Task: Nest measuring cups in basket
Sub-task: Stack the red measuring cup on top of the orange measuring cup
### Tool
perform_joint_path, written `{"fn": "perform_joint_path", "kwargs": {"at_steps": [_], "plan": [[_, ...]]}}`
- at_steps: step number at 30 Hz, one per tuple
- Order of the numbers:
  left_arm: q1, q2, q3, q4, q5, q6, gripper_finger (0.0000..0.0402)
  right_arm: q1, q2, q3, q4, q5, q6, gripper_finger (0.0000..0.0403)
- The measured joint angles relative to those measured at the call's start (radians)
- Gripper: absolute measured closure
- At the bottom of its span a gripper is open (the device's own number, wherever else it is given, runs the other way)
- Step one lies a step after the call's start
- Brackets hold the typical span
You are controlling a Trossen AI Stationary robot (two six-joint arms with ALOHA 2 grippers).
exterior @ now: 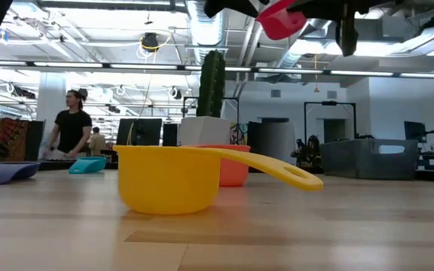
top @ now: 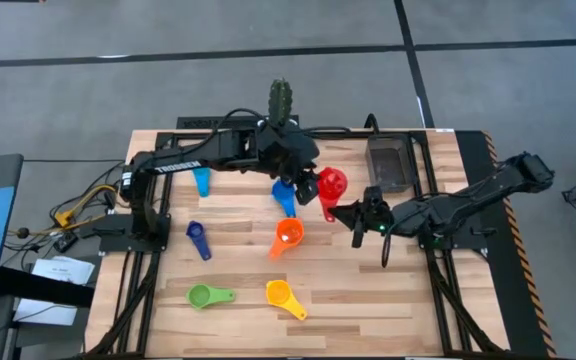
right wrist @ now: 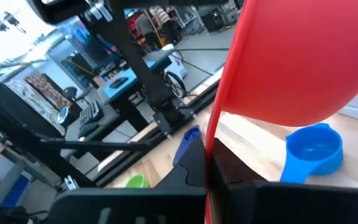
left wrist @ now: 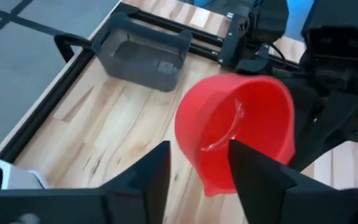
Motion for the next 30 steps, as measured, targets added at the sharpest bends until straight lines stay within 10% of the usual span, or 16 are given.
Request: {"fn": "perform_joint_path", "kwargs": {"at_steps": [30], "plan": [[0.001,0.051,-0.002,0.018,-0.033,0.037,0.0325,-0.055,-0.008,0.000,0.050,-0.124,-0.062,0.0397]]}}
